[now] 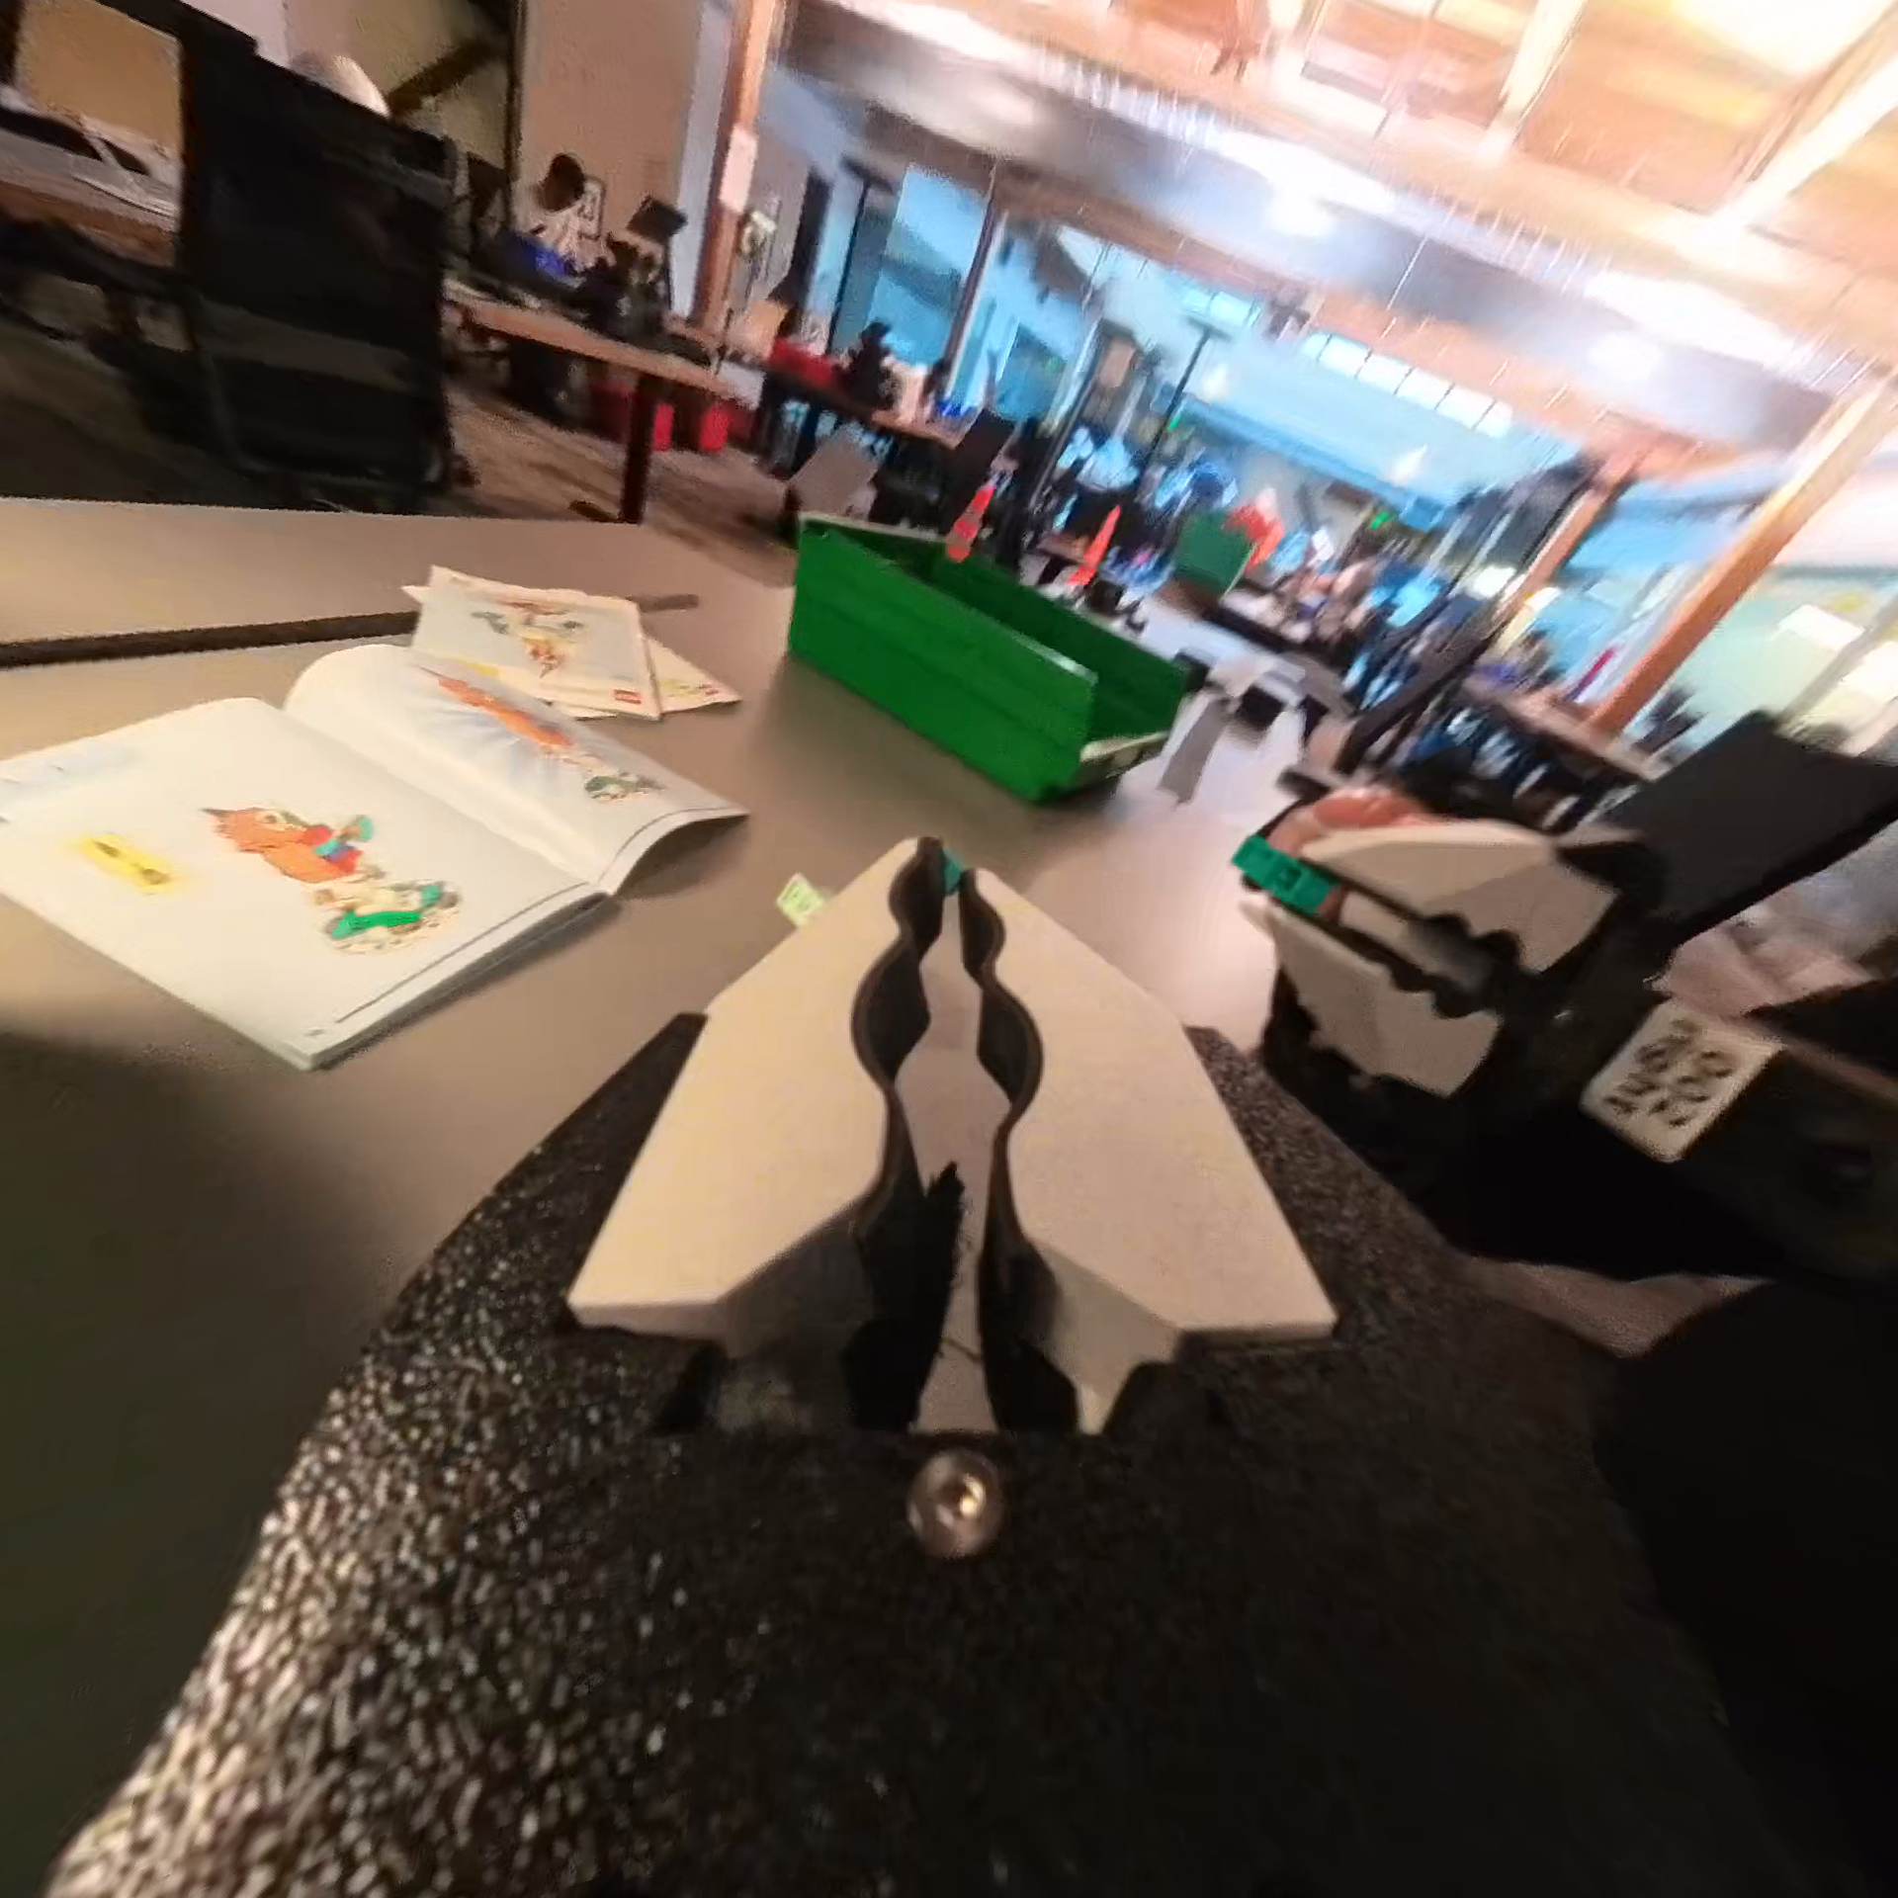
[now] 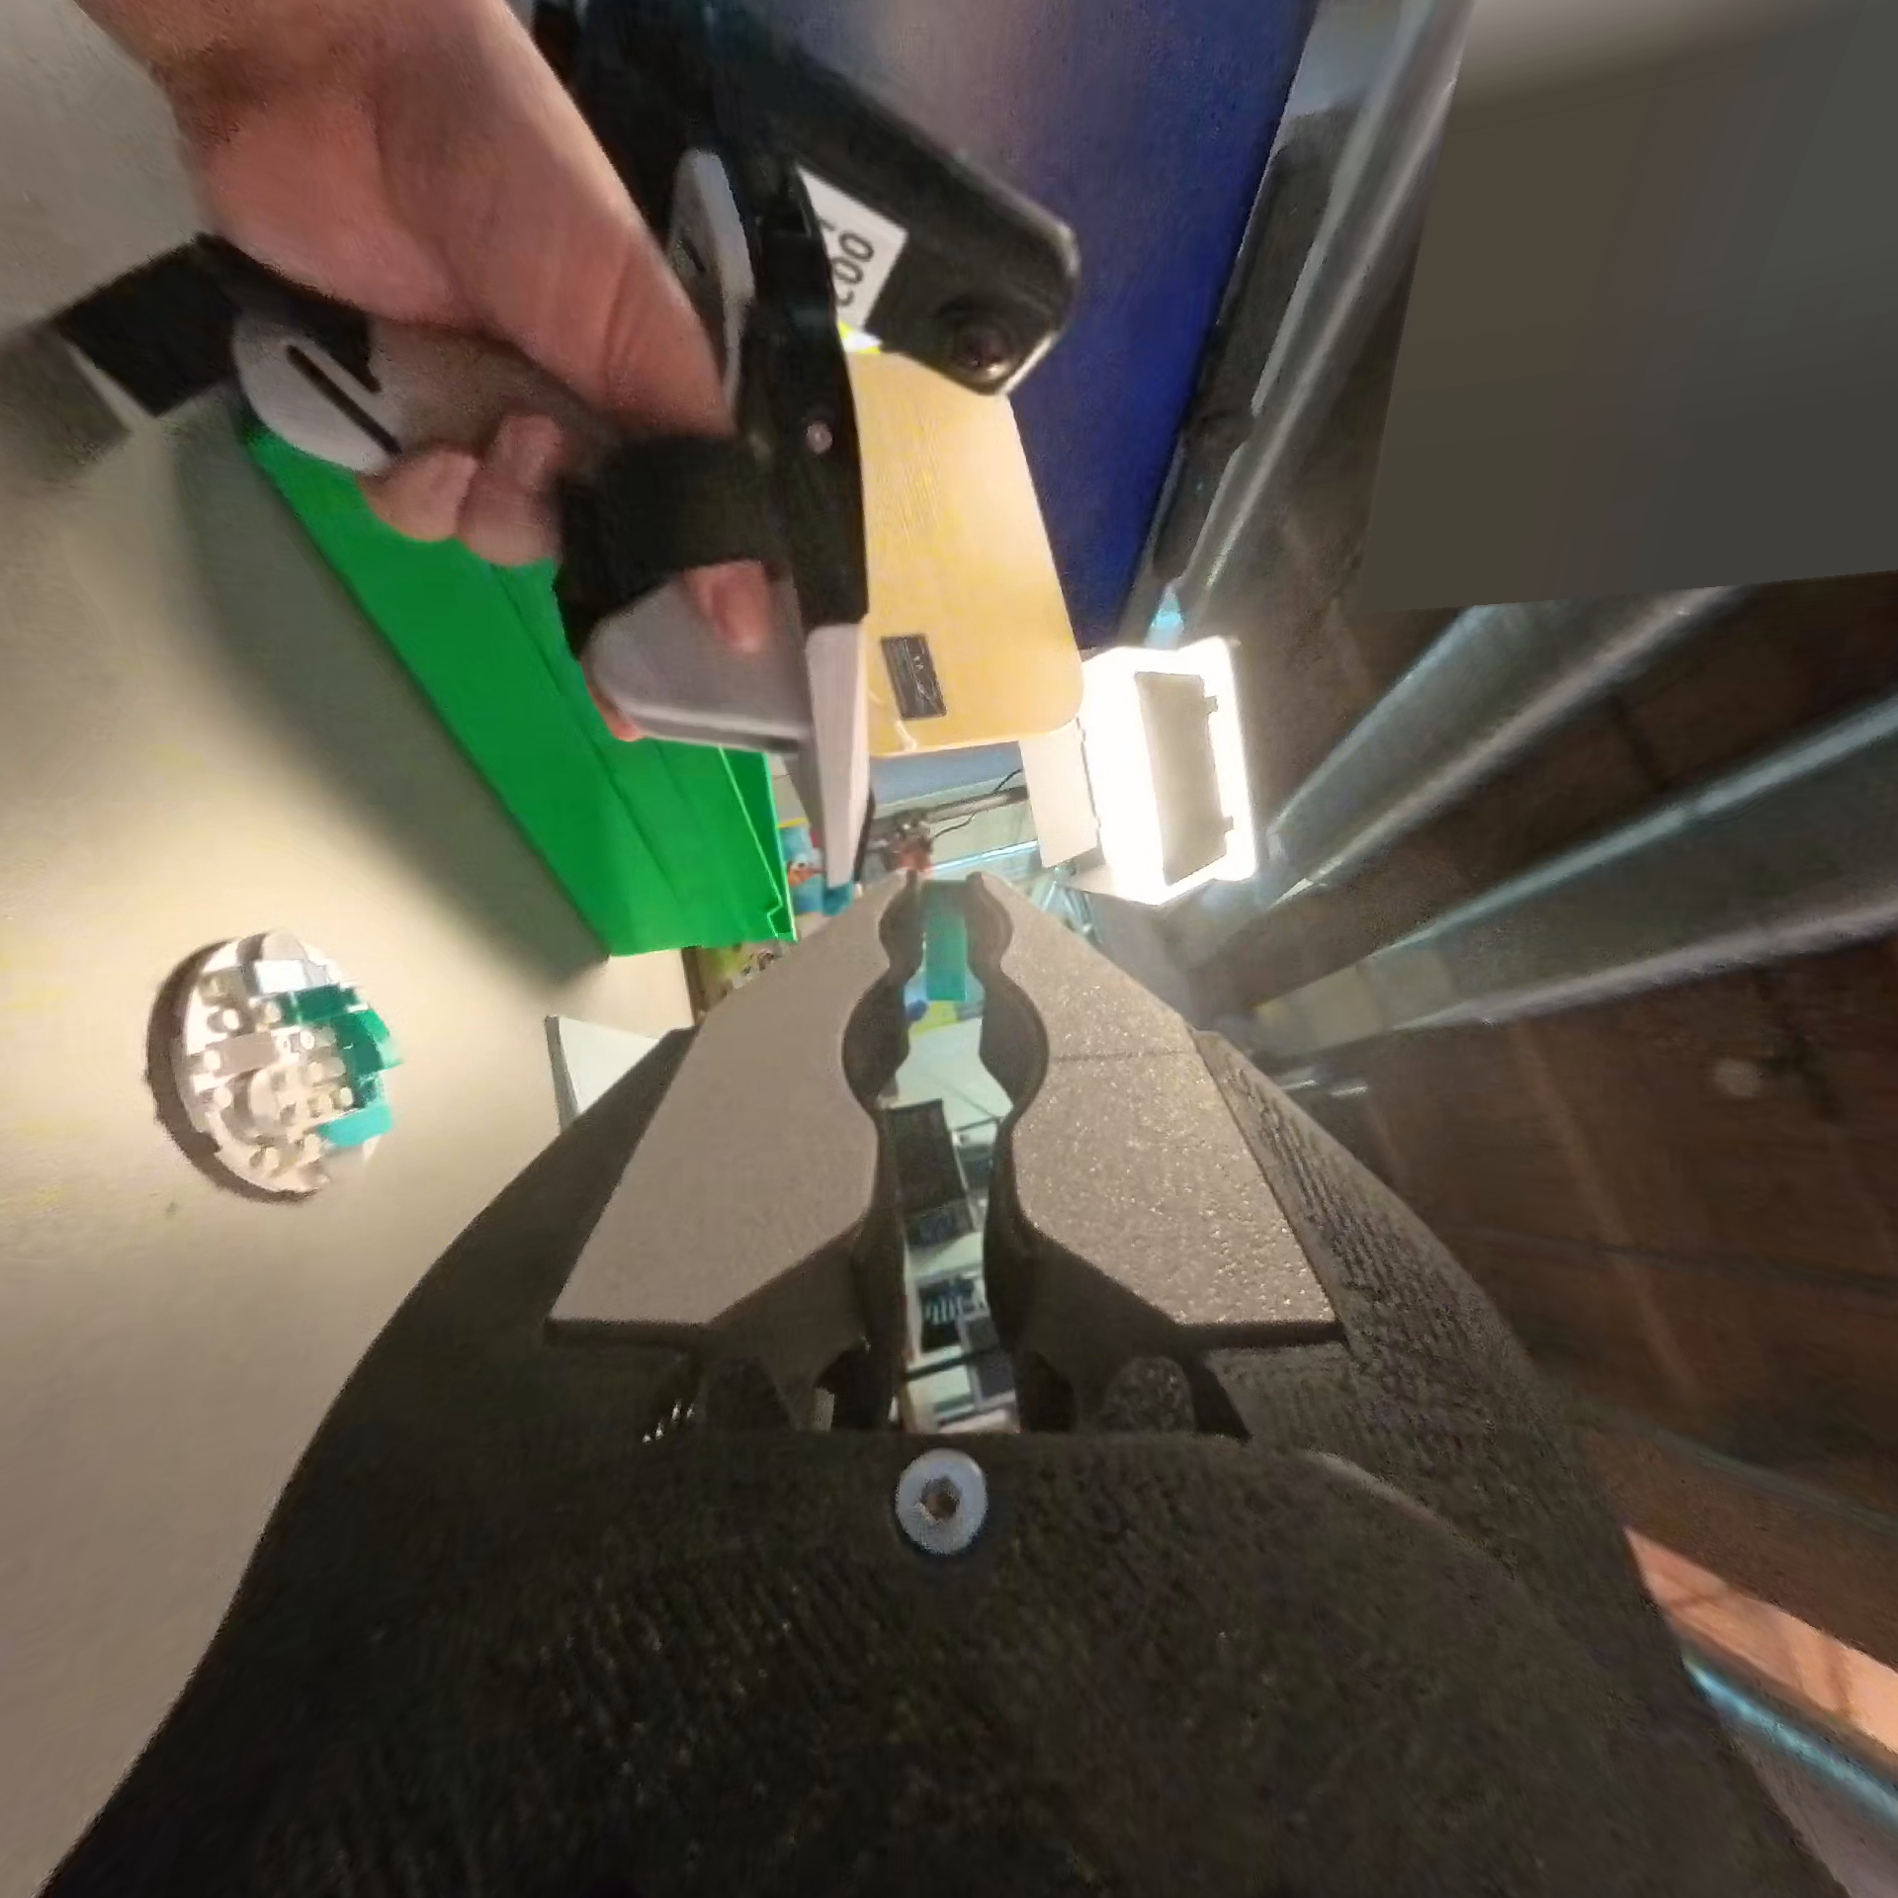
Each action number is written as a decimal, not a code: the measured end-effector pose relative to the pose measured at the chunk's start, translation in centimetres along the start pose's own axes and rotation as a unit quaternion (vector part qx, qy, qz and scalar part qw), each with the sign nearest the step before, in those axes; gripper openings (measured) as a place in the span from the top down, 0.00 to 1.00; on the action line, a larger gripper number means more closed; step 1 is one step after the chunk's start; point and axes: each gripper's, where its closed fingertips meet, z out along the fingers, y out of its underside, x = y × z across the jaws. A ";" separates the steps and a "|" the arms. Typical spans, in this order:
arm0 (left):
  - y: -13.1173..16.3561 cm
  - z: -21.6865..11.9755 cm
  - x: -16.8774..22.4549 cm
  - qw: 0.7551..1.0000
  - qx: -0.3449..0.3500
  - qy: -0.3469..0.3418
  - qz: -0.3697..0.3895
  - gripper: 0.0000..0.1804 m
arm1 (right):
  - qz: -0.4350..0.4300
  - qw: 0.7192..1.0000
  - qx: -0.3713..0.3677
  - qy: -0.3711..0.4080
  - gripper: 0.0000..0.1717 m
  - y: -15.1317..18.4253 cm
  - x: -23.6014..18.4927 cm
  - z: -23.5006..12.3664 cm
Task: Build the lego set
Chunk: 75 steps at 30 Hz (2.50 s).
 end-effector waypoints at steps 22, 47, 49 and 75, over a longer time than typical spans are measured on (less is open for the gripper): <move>0.4 -15.8 -15.9 0.883 -0.216 -0.413 0.057 0.98 | 0.170 0.985 -0.010 -0.035 0.97 3.0 -4.4 2.2; 0.0 0.2 1.9 0.846 -0.010 -0.226 0.484 0.88 | 0.858 0.446 0.239 -0.085 0.97 3.4 0.3 3.7; 0.0 0.4 1.8 0.842 0.000 -0.239 0.484 0.95 | 0.869 0.419 0.249 -0.087 0.97 3.4 0.3 3.7; -2.8 -13.2 -13.5 0.855 -0.150 -0.410 0.281 0.99 | 0.799 0.576 0.173 -0.021 0.90 4.3 0.2 3.6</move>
